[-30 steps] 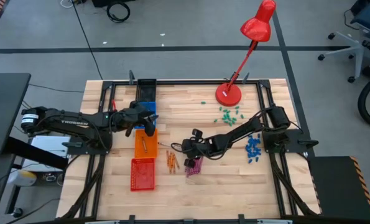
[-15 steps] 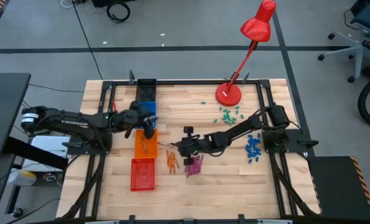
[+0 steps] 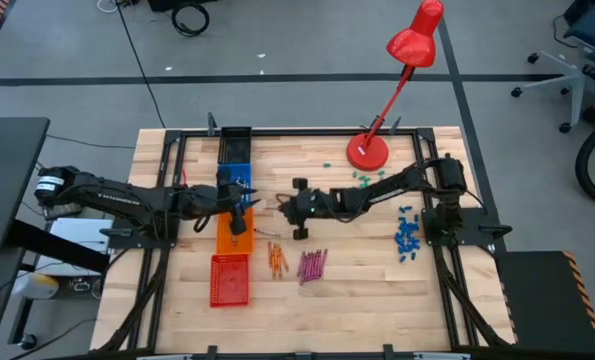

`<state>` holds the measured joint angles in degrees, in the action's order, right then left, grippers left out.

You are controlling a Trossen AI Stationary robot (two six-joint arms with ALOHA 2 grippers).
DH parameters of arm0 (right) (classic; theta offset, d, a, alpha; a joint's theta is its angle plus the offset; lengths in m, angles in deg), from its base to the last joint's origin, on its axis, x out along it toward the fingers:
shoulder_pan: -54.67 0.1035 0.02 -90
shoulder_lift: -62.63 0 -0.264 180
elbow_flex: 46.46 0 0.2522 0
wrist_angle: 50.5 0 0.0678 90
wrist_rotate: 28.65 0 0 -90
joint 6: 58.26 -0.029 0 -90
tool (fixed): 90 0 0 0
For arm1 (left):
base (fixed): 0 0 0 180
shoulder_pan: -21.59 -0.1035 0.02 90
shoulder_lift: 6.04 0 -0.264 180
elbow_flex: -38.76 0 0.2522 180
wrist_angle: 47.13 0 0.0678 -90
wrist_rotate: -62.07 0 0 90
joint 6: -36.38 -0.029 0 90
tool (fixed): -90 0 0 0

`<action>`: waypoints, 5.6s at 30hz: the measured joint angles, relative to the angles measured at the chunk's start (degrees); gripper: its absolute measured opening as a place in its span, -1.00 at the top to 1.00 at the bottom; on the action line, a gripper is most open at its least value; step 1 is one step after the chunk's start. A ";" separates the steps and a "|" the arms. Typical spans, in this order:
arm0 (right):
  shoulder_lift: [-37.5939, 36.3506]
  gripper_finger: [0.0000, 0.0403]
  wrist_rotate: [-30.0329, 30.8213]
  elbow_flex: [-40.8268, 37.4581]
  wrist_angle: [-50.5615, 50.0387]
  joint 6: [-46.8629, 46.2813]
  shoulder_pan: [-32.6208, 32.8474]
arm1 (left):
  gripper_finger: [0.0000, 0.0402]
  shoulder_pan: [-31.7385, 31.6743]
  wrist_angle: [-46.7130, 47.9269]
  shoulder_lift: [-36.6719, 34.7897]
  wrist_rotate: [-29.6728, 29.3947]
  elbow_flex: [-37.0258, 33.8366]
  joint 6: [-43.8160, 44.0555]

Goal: Sort crayons
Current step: Put the brown crayon into the orange bin

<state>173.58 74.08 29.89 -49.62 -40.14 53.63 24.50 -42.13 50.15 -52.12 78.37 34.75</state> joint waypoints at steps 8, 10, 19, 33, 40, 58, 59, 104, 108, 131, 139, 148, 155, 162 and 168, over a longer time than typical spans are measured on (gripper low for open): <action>-5.03 0.82 -1.46 -5.44 8.10 2.88 -2.16 | 0.31 0.18 -8.09 0.02 0.01 0.00 -2.53; -7.06 0.82 -1.58 -7.69 13.13 4.64 -2.21 | 0.31 0.18 -10.83 0.04 0.02 0.00 -4.31; -14.44 0.82 -4.65 -12.91 23.32 8.57 -2.25 | 0.31 0.18 -21.11 0.07 2.86 0.00 -11.62; -14.64 0.82 -10.09 -12.90 26.49 4.57 -0.63 | 0.30 1.46 -24.45 3.60 8.25 0.00 -12.59; -14.64 0.82 -9.03 -12.90 27.02 3.89 1.11 | 0.30 2.98 -28.03 6.26 8.21 0.02 -14.09; -14.55 0.82 -7.89 -12.90 30.35 -1.48 3.56 | 0.31 3.76 -32.59 8.69 9.46 0.00 -7.36; -14.55 0.82 -7.89 -12.90 30.41 -1.50 3.60 | 0.31 3.78 -33.26 9.41 9.50 0.02 -7.38; -17.77 0.20 -1.42 -12.83 17.27 -4.30 2.20 | 0.80 3.92 -19.01 4.61 5.82 0.02 -5.14; -17.77 0.20 -1.44 -12.83 15.36 -4.32 1.64 | 0.79 3.92 -13.87 0.55 5.82 0.02 -3.00; -17.59 0.20 -5.36 -12.85 8.37 -6.64 1.30 | 0.78 4.09 12.43 -7.17 18.13 0.02 24.60; -17.54 0.20 -5.73 -12.87 7.34 -6.62 1.40 | 0.78 4.07 17.29 -7.17 25.26 0.02 34.30; -17.31 0.20 -6.85 -17.71 14.58 -6.60 1.44 | 0.78 3.14 27.92 -7.14 25.60 0.02 43.13; -17.31 0.20 -6.86 -22.24 23.49 -6.39 1.44 | 0.78 0.32 33.77 -7.09 25.60 0.02 49.92; -17.31 0.20 -6.84 -23.23 24.34 -5.61 1.20 | 0.78 -3.20 39.24 -7.08 25.60 0.02 55.22; -17.33 0.20 -6.86 -23.26 24.32 -5.41 1.22 | 0.78 -4.60 40.32 -7.06 26.65 0.02 55.63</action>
<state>156.25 67.23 6.63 -25.30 -45.54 54.85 19.90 -1.80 43.09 -25.47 78.39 90.38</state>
